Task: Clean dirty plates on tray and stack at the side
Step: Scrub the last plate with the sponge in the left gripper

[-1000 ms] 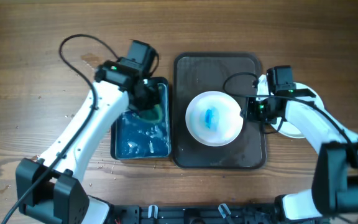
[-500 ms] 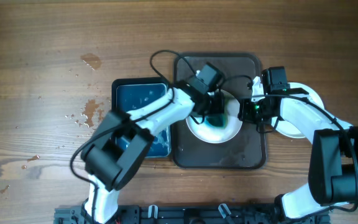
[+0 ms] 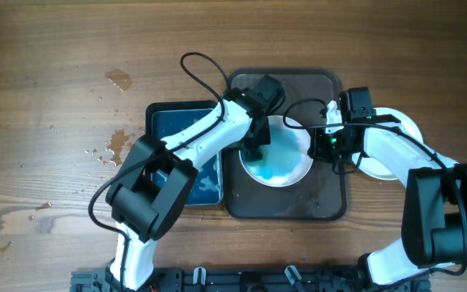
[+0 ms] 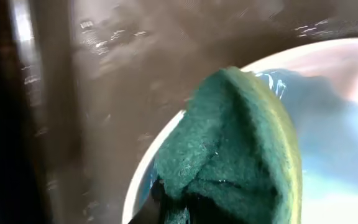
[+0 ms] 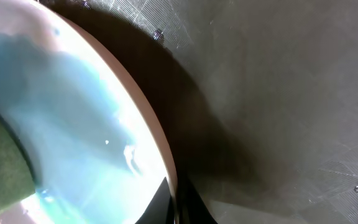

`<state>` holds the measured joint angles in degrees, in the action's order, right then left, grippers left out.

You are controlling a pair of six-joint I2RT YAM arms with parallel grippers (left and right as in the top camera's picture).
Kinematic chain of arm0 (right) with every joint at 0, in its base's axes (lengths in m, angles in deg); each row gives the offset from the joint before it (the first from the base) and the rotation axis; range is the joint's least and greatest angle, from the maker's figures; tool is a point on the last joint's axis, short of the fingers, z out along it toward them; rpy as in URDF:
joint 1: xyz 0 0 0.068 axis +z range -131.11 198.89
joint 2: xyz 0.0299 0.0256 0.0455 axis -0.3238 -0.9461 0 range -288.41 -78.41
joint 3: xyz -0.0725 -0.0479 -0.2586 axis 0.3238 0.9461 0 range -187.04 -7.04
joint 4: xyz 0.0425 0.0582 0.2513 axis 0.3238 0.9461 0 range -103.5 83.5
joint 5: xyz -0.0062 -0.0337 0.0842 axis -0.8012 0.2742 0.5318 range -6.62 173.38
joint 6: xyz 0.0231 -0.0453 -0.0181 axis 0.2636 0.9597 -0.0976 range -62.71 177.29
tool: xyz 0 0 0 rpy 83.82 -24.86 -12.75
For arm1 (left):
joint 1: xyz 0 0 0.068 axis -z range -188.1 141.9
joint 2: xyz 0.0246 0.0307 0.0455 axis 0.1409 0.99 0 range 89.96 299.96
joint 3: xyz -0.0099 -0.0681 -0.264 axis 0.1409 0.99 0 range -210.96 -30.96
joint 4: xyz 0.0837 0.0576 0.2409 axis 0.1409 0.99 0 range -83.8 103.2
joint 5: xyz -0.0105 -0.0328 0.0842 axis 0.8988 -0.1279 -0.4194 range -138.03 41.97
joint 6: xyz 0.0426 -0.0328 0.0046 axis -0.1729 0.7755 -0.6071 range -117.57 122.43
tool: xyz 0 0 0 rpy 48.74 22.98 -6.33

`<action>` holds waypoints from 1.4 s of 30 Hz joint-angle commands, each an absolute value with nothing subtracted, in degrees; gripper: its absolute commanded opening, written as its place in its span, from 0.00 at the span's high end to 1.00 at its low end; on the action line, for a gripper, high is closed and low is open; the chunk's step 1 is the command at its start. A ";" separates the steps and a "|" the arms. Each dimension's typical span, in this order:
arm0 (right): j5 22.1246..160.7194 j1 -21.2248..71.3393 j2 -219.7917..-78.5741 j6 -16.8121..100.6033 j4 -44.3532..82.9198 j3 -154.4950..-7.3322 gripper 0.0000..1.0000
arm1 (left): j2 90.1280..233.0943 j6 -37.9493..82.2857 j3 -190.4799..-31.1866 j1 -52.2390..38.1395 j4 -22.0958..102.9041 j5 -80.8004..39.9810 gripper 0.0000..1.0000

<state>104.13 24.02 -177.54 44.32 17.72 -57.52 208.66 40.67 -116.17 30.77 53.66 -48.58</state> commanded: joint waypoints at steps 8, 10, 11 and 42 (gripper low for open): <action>100.77 23.60 -179.14 45.35 18.66 -57.14 0.96 | 215.54 41.96 -117.32 39.01 33.79 -25.31 0.96; 100.79 23.60 -179.14 45.35 18.70 -57.14 0.96 | 215.54 41.92 -117.32 40.24 33.42 -25.48 0.96; 100.79 23.60 -179.14 45.35 18.70 -57.14 0.96 | 215.54 41.92 -117.32 40.22 33.49 -25.52 0.96; 100.79 23.60 -179.14 44.96 18.66 -57.17 0.96 | 193.27 42.55 -121.94 23.87 80.24 -59.16 0.96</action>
